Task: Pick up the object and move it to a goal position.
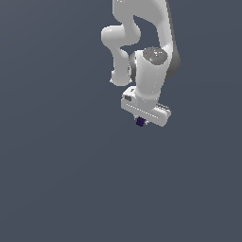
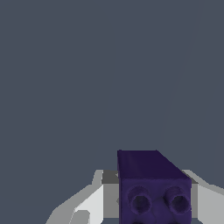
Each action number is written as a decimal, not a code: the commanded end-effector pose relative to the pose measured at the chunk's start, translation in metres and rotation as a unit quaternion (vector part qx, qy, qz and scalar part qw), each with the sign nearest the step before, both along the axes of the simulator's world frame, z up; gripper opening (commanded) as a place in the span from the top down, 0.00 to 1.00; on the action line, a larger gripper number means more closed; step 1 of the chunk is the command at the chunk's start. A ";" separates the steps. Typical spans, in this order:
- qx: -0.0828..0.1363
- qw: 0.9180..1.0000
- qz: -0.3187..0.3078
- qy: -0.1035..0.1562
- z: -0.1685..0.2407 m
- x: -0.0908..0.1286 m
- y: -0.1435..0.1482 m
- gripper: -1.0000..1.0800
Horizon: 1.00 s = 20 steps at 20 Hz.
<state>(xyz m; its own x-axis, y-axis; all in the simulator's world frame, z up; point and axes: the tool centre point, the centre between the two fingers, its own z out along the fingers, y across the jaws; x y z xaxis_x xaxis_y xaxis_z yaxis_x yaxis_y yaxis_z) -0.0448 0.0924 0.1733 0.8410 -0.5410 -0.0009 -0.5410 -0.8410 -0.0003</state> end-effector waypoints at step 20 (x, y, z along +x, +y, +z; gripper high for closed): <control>-0.001 1.000 0.000 -0.001 0.135 -0.074 0.061 1.00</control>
<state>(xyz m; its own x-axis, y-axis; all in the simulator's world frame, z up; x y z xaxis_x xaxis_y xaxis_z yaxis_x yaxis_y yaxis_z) -0.1164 0.1517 0.3043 0.8412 -0.5408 0.0019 -0.5408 -0.8412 0.0004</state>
